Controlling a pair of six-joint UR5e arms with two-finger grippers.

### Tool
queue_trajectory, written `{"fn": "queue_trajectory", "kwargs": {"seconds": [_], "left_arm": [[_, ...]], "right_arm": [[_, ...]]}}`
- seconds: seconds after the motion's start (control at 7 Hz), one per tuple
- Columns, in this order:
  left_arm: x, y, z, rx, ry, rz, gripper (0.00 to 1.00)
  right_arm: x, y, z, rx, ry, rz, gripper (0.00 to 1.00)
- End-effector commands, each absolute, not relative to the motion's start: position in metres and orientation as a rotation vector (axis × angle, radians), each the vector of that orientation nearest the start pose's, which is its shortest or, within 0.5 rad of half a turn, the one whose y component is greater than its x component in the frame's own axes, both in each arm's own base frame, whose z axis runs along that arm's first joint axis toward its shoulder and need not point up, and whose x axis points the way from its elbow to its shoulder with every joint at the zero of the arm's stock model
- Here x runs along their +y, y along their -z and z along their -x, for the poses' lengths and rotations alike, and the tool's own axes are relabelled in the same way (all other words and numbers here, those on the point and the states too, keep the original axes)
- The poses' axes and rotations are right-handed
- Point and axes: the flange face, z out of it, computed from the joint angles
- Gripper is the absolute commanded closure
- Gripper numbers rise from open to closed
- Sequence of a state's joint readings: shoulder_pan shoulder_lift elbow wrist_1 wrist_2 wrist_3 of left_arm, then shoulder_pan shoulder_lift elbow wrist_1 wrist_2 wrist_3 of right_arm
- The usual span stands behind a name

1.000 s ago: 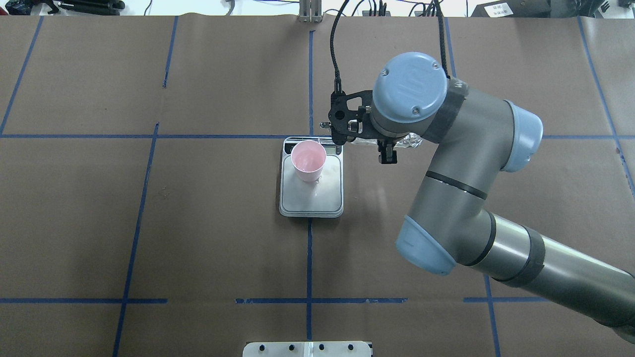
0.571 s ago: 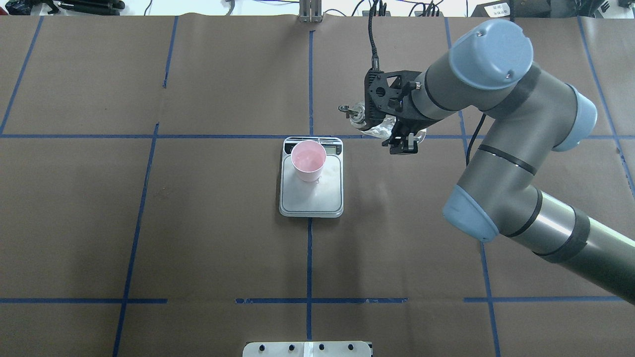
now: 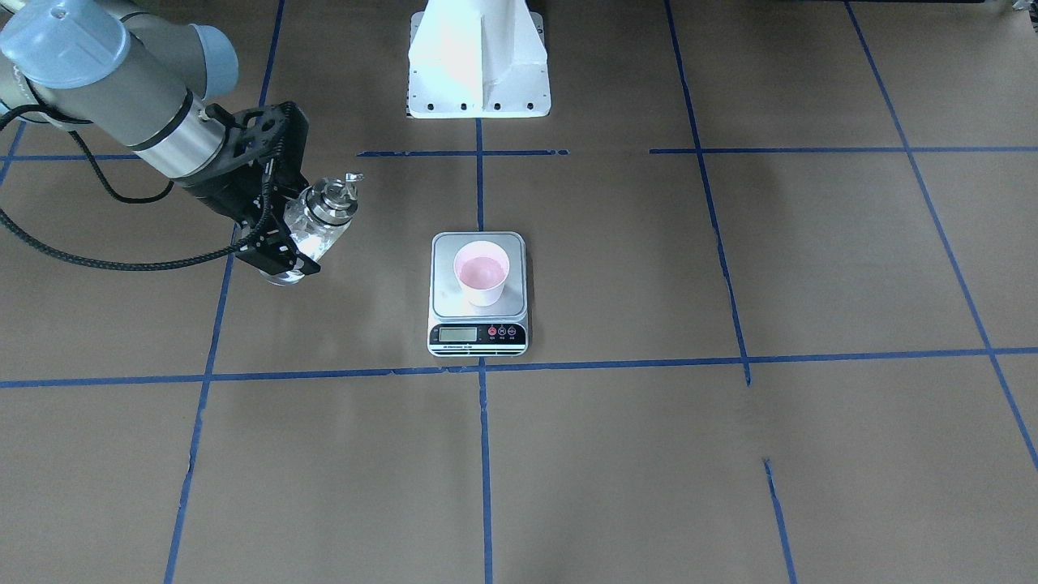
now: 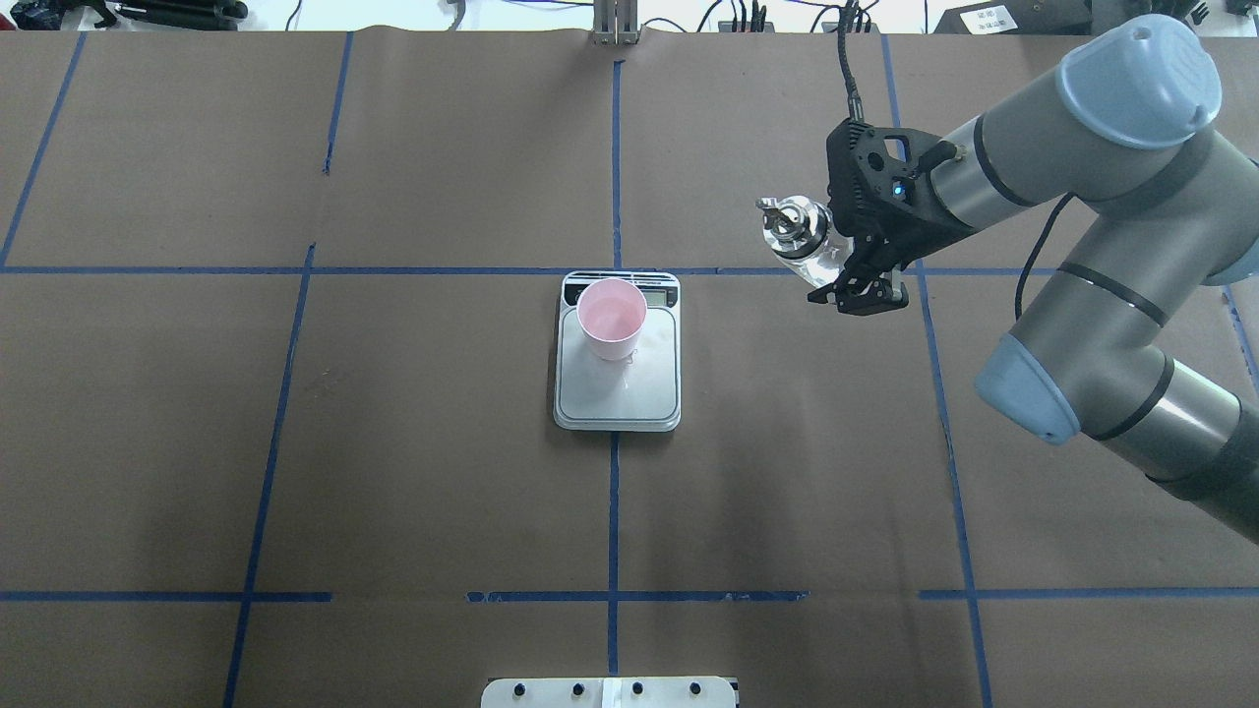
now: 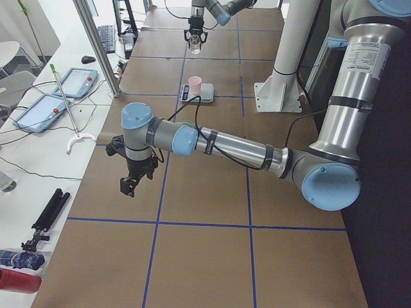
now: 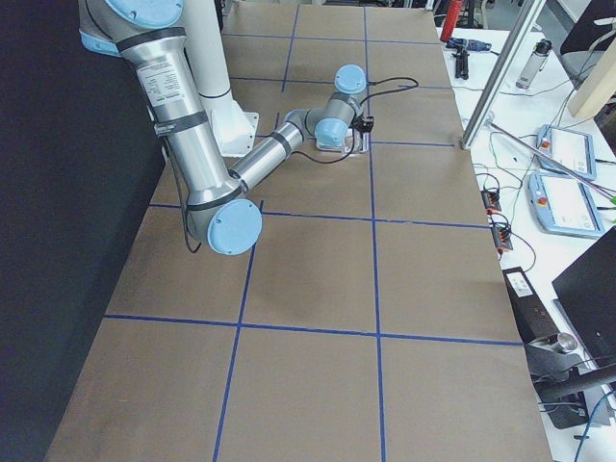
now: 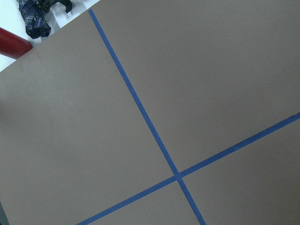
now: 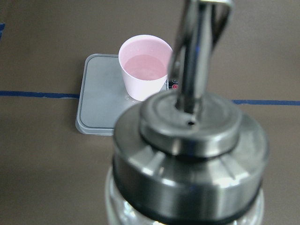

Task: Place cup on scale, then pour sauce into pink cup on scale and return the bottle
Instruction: 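Carry the glass bottle with the right gripper away from the cup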

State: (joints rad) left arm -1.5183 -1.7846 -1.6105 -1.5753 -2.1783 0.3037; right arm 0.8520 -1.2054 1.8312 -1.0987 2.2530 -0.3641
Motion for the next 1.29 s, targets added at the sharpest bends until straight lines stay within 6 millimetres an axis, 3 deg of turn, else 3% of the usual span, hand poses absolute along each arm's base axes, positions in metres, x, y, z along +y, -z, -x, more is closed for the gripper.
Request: {"fn": "queue_trajectory", "kwargs": {"seconds": [0.0,0.29,0.86,1.14], "left_arm": [[-0.589,-0.532,0.047,0.571,-0.423,-0.331,0.0],[-0.588,-0.528,0.047,0.57,-0.425,-0.34,0.0],[-0.586,-0.516,0.047,0.566,-0.432,-0.362,0.0],[-0.587,-0.514,0.047,0.564,-0.437,-0.376,0.0]], "right_arm": [[-0.471,-0.319,0.314,-0.93,1.224,-1.053,1.0],[-0.476,-0.376,0.311,-1.04,1.151,-1.117,1.0],[-0.463,-0.443,0.279,-1.119,1.186,-1.114,1.0],[-0.458,-0.458,0.276,-1.2,1.107,-1.138,1.0]]}}
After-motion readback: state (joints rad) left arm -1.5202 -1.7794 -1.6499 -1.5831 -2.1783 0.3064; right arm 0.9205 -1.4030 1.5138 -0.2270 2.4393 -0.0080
